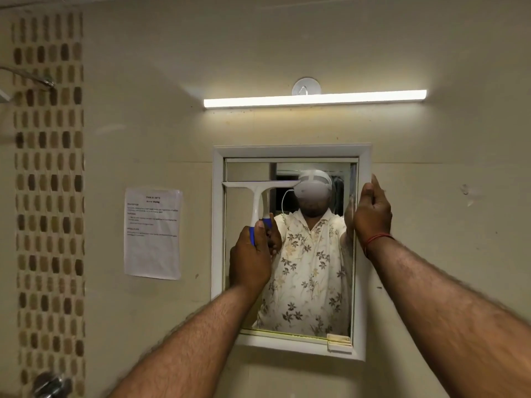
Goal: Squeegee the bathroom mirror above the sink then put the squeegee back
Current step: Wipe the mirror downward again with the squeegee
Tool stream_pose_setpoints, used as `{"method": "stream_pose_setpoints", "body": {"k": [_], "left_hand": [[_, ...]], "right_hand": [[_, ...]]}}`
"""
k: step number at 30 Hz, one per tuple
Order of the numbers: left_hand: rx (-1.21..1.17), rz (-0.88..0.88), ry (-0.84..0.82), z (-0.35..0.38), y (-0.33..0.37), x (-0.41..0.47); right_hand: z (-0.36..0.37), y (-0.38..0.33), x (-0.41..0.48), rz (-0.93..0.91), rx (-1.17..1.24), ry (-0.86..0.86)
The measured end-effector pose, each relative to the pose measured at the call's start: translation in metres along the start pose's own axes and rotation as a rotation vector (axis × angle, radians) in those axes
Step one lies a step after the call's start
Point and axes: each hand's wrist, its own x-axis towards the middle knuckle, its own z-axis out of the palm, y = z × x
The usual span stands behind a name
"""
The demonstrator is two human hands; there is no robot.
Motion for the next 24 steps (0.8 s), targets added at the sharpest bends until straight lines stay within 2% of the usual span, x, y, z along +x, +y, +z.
{"method": "stream_pose_setpoints", "body": {"k": [24], "left_hand": [[0.062, -0.033, -0.03, -0.005, -0.056, -0.071]], "right_hand": [[-0.011, 0.039, -0.048, 0.032, 0.024, 0.002]]}}
